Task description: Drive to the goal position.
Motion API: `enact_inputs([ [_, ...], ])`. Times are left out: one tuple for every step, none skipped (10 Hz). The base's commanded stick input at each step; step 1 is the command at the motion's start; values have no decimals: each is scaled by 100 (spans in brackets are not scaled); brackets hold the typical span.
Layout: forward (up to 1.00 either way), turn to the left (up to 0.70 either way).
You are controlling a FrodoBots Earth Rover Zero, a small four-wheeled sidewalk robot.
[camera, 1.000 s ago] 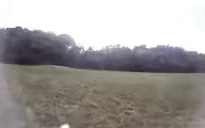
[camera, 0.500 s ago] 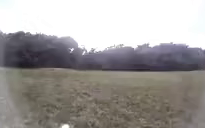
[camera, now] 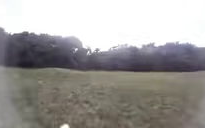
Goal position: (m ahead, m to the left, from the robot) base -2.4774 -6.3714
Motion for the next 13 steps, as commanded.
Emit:
enact_inputs([
  [100, 0],
  [100, 0],
  [100, -29],
  [100, -37],
  [100, -40],
  [100, -40],
  [100, -40],
  [100, -40],
  [100, -38],
  [100, -33],
  [100, -5],
  [100, -2],
  [100, 0],
])
